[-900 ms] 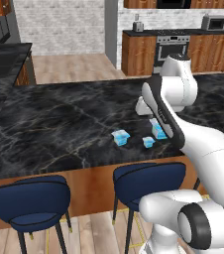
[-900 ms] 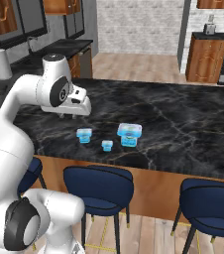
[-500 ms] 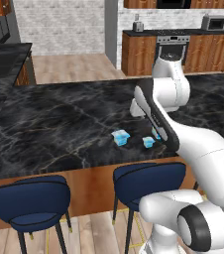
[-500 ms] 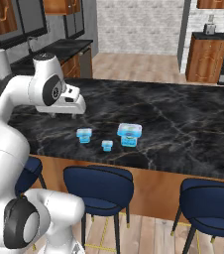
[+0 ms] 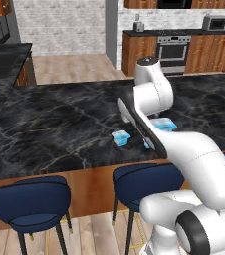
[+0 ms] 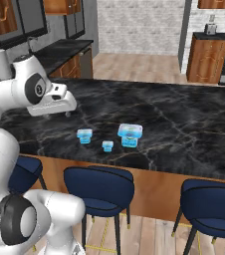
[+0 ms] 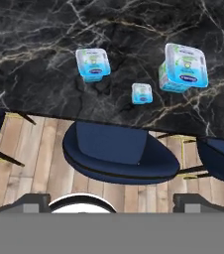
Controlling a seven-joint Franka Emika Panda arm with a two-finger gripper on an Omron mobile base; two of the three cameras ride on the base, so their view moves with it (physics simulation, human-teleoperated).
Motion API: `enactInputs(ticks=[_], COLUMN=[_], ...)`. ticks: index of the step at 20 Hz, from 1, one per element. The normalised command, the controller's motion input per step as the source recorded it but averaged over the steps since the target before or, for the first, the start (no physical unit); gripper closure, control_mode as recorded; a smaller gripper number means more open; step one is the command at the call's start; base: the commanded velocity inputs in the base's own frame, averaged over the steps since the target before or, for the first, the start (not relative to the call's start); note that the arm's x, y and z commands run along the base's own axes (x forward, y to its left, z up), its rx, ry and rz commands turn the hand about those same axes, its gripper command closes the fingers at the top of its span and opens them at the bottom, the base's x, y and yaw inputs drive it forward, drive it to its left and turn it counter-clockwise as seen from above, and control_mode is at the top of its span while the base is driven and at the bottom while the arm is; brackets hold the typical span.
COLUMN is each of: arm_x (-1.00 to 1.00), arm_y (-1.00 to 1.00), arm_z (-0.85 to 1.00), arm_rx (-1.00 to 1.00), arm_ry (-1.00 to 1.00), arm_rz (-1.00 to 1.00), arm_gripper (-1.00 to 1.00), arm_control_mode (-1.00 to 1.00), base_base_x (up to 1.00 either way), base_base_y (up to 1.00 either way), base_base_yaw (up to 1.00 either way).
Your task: Stack the yogurt containers by placing the smaller containers on top of the larger containers.
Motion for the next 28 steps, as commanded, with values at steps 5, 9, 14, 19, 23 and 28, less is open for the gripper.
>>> enactInputs(ticks=[5, 9, 14, 19, 23, 28], arm_x=[0.0, 0.01, 0.11, 0.07, 0.06, 0.12], arm_y=[0.2, 0.16, 0.16, 0.08, 0.05, 0.0], arm_z=[-0.04, -0.06, -0.1, -0.16, -0.22, -0.3], arm_rx=[-0.17, -0.13, -0.12, -0.09, -0.07, -0.03], arm_ry=[0.0, 0.0, 0.0, 0.0, 0.0, 0.01], arm_rz=[0.02, 0.03, 0.04, 0.03, 0.05, 0.06], arm_gripper=[-1.0, -1.0, -1.0, -1.0, -1.0, -1.0], arm_control_mode=[-1.0, -1.0, -1.0, -1.0, -1.0, -1.0], base_base_x=[0.0, 0.0, 0.0, 0.0, 0.0, 0.0], base_base_y=[0.0, 0.0, 0.0, 0.0, 0.0, 0.0], base_base_yaw=[0.0, 0.0, 0.0, 0.0, 0.0, 0.0])
